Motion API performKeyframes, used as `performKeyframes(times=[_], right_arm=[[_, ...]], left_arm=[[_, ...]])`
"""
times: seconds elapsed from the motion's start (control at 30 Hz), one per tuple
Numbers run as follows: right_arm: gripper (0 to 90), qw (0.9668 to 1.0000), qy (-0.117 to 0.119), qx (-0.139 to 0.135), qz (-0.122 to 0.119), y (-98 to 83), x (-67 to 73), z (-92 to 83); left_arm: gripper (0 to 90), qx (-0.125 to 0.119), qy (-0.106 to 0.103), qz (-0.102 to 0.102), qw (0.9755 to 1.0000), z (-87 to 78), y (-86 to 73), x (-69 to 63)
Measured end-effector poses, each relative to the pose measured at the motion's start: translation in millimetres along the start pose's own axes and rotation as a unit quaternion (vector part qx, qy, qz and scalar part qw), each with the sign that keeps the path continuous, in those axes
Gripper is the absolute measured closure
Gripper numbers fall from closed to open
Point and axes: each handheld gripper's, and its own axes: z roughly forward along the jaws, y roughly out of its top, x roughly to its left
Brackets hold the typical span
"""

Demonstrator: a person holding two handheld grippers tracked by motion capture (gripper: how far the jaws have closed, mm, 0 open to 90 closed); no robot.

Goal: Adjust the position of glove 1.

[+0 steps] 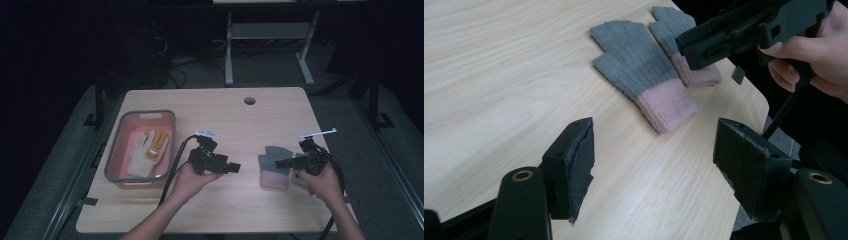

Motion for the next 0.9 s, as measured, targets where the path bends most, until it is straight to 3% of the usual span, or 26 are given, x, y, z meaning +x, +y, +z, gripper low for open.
performKeyframes(times=[0.47,0.7,0.9], right_arm=[[48.2,0.9988,-0.045,0.009,0.015,-12.4,-25.2,-8.8],[48.9,0.9962,-0.084,0.010,0.023,-19.5,-40.3,-14.6],[48.8,0.9930,-0.116,0.018,0.012,-24.2,-46.6,-15.9]], left_arm=[[32.5,0.010,-0.011,0.001,0.9999,14.0,-3.0,-4.8],[31.7,0.014,-0.013,0.003,0.9998,18.9,-3.1,-6.7],[31.5,0.018,-0.012,0.008,0.9997,23.0,-3.1,-8.8]])
